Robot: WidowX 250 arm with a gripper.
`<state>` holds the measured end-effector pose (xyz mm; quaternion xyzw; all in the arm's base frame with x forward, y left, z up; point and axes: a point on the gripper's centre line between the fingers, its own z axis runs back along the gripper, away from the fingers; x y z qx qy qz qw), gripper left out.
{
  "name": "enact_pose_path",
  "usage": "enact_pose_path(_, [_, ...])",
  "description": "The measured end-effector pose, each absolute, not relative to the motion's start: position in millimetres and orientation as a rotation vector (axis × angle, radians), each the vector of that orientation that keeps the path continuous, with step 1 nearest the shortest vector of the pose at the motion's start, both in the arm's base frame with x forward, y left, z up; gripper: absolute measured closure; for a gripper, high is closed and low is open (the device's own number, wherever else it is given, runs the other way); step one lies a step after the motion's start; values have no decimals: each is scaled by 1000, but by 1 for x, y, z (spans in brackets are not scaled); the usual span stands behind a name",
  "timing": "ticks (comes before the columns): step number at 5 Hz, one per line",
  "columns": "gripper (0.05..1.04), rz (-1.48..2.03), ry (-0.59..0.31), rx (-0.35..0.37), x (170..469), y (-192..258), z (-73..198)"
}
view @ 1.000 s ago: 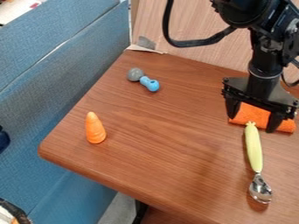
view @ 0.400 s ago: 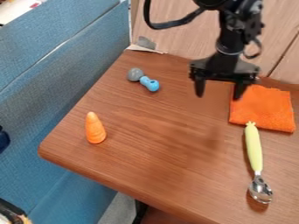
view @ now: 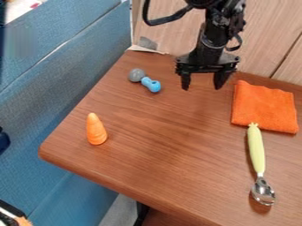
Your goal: Moved the object and put it on the left side of the spoon
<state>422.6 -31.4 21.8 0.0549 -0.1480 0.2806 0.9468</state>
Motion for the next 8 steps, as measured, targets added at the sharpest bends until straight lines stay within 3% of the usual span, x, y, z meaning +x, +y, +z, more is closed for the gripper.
enact_pose_path(1, [84, 695, -295, 152, 425, -2, 23])
enact_pose_path(5, [84, 870, -240, 273, 418, 38, 1])
enact_pose_path(7, [84, 913, -209, 299, 422, 57, -12])
enact_pose_path(8, [140, 920, -218, 311, 425, 58, -13])
